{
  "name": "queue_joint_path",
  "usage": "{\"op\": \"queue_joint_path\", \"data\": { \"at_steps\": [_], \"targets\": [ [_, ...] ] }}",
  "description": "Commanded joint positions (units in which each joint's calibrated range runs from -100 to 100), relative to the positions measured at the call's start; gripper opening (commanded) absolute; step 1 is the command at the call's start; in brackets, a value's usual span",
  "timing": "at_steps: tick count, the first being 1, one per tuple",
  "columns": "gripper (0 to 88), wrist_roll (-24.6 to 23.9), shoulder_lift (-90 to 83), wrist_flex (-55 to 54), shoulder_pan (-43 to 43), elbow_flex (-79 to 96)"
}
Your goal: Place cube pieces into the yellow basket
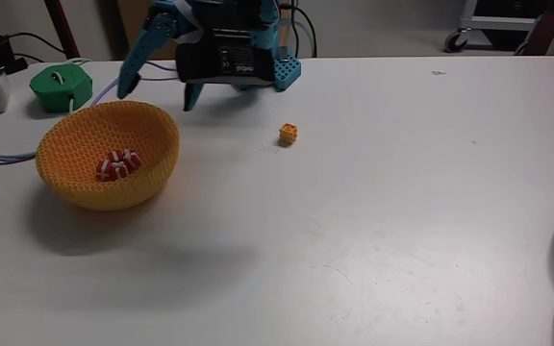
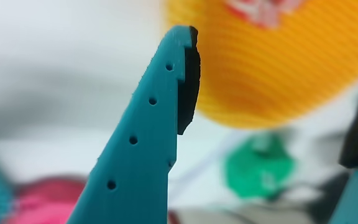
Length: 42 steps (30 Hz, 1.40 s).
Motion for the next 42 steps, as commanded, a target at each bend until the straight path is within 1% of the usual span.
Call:
{"op": "queue_joint_path", "data": {
  "at_steps": [1, 3, 6, 9, 11, 22, 24, 29, 33, 37, 42],
  "targets": [
    [39.0, -12.4, -3.4, 3.7, -16.9, -1.6],
    [38.3, -18.9, -3.9, 2.4, -26.4, 2.6],
    [36.5, -26.4, -4.5, 0.7, -37.1, 9.2],
    [34.8, -31.6, -5.7, 0.4, -43.7, 14.9],
    [34.1, -33.2, -6.7, -0.5, -45.9, 18.6],
    [33.4, -32.5, -8.4, -6.4, -46.1, 31.4],
    [33.2, -31.8, -8.8, -8.3, -45.5, 33.7],
    [33.6, -27.8, -9.3, -12.1, -42.9, 37.3],
    [33.4, -25.9, -9.2, -15.7, -41.1, 39.7],
    [32.3, -25.2, -8.7, -19.1, -40.1, 41.6],
    [28.0, -24.4, -8.3, -19.8, -39.2, 42.5]
  ]
}}
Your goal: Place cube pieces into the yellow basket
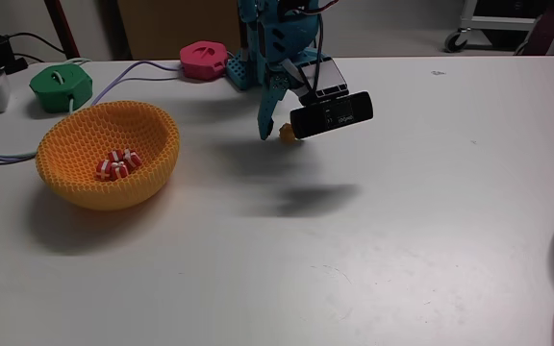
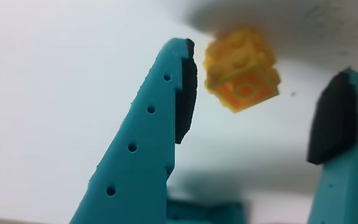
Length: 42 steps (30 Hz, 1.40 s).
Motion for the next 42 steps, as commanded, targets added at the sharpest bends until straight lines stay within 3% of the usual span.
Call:
{"op": "queue_joint_path", "data": {
  "at_steps": [1, 3, 11, 14, 22, 24, 29, 33, 38, 42],
  "targets": [
    [26.3, 0.6, -1.1, -0.8, 1.3, 0.1],
    [23.1, 1.0, -1.0, 0.2, 1.4, 0.5],
    [23.9, 8.0, -1.1, 3.4, 3.9, 0.5],
    [22.8, 8.6, -1.1, 3.3, 3.5, 0.5],
    [0.6, 10.7, -1.0, 0.8, 5.5, 1.1],
    [0.0, 12.2, -1.0, 2.4, 6.6, -1.0],
    [0.0, 20.3, 0.8, 13.2, 17.1, -19.9],
    [0.0, 26.1, 2.9, 12.7, 28.6, -34.5],
    [0.0, 30.5, 5.6, -0.7, 42.7, -42.2],
    [0.6, 30.0, 5.9, -16.1, 51.1, -35.2]
  ]
}}
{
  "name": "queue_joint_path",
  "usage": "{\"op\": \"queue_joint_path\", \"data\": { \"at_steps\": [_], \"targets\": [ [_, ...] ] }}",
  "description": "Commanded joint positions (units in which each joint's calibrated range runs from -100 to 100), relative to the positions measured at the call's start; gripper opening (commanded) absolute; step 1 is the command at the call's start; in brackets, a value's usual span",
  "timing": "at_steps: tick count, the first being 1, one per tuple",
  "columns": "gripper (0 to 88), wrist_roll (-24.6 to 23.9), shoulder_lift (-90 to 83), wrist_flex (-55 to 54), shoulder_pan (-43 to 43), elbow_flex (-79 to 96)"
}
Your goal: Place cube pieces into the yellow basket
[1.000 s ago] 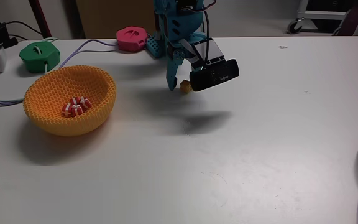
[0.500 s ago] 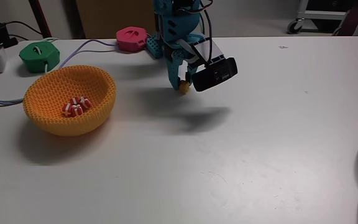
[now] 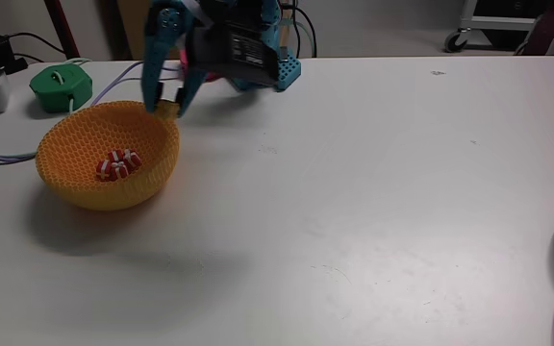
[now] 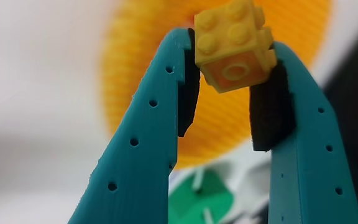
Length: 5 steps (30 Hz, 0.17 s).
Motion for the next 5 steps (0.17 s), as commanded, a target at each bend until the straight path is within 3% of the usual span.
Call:
{"op": "queue_joint_path", "data": {
  "at_steps": [1, 3, 5],
  "targets": [
    [7.8, -0.2, -0.2, -14.2, 6.6, 3.5],
    [29.0, -0.1, -0.3, -14.7, 7.5, 4.1],
    [35.5, 0.1, -0.7, -14.5, 7.7, 3.8]
  ]
}}
